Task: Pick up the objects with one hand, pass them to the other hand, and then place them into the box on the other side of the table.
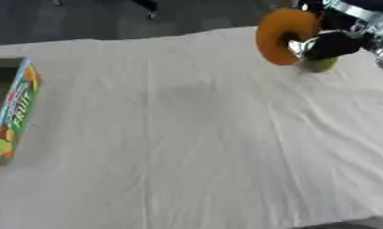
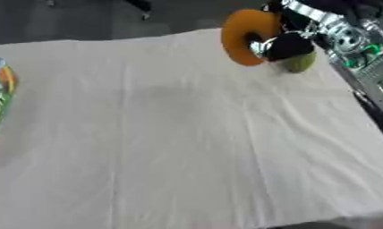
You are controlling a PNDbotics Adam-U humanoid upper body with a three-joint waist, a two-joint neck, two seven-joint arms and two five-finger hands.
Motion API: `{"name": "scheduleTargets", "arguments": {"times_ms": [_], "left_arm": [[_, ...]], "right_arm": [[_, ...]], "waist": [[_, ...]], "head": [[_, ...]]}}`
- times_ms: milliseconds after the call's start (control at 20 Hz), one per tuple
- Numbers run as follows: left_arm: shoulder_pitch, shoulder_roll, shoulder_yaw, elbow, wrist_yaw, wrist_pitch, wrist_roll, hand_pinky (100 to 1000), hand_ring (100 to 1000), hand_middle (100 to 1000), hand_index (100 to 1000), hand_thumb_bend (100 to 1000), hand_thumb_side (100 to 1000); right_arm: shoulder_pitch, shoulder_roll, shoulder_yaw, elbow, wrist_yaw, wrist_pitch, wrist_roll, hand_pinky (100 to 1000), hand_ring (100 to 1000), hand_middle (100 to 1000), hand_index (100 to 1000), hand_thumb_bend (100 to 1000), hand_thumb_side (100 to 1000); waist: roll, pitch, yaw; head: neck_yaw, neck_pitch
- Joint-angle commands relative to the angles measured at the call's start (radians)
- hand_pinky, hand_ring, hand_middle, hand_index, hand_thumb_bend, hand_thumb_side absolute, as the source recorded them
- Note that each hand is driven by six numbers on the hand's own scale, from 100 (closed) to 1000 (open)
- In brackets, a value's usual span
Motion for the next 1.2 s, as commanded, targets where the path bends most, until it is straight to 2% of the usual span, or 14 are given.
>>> {"name": "scheduleTargets", "arguments": {"times_ms": [50,400,800,1200], "left_arm": [[-0.035,0.021,-0.03,-0.041,0.011,-0.012,-0.05,637,692,623,756,711,488],[-0.104,-0.003,-0.099,-0.069,0.019,-0.014,-0.132,640,695,636,763,720,477],[-0.151,-0.048,-0.156,-0.064,0.019,-0.015,-0.153,645,704,667,776,746,453],[-0.177,-0.072,-0.19,-0.057,-0.014,-0.032,-0.166,655,715,669,786,814,354]], "right_arm": [[-0.034,-0.008,-0.002,-0.037,-0.015,0.003,-0.003,696,590,444,580,100,100],[-0.08,0.024,0.029,-0.076,-0.023,0.013,0.014,693,588,443,580,100,100],[-0.132,0.077,0.07,-0.104,-0.035,0.024,0.035,689,585,442,579,100,100],[-0.176,0.132,0.108,-0.121,-0.042,0.042,0.043,680,572,438,578,100,100]], "waist": [[0.0,-0.022,-0.003],[0.001,-0.026,-0.006],[0.002,-0.028,-0.007],[0.003,-0.03,-0.009]], "head": [[0.008,-0.007],[0.015,-0.011],[0.025,-0.016],[0.028,-0.016]]}}
